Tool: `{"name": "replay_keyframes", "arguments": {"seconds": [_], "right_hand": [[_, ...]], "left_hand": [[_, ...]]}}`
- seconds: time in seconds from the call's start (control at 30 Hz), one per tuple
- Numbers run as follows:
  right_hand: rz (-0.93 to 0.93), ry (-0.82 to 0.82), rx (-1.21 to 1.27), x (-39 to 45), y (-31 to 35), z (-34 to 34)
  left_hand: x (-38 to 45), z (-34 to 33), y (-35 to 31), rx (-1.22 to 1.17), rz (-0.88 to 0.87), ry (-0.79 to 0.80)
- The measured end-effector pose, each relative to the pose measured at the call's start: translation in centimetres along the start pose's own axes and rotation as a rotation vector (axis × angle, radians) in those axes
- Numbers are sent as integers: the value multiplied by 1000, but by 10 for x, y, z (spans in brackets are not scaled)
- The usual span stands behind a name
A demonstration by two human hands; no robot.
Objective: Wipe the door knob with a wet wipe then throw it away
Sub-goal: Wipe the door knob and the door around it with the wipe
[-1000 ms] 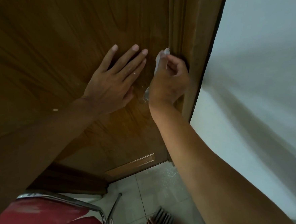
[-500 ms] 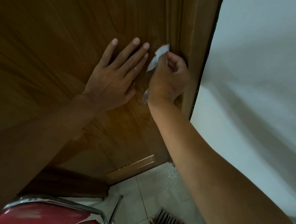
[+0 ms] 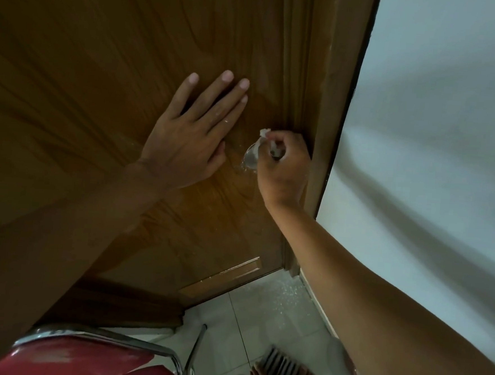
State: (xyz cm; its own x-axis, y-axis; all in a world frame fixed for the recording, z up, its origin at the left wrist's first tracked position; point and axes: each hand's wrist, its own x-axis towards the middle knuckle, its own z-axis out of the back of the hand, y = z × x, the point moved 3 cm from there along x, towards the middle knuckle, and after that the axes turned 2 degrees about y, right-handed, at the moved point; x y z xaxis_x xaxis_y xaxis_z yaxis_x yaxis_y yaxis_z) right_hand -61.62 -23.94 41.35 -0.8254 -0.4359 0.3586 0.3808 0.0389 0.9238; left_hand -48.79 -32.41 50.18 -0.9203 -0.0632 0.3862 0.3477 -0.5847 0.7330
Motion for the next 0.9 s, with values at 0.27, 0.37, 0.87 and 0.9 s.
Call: {"name": "replay_keyframes", "arguments": {"seconds": [0.27,0.37,0.87,0.9], "right_hand": [[311,173,-183,-9,2,-11],[230,152,-87,0,3,-6],[306,129,-264,-1,2,-10],[322,135,-289,-4,2,-11]], "left_hand": [[-6,-3,-5,0,13,6],[-5,-2,-6,-16,24,6],[-12,-6,-14,-51,50,54],[-13,-7,-14,-49,45,45]]}}
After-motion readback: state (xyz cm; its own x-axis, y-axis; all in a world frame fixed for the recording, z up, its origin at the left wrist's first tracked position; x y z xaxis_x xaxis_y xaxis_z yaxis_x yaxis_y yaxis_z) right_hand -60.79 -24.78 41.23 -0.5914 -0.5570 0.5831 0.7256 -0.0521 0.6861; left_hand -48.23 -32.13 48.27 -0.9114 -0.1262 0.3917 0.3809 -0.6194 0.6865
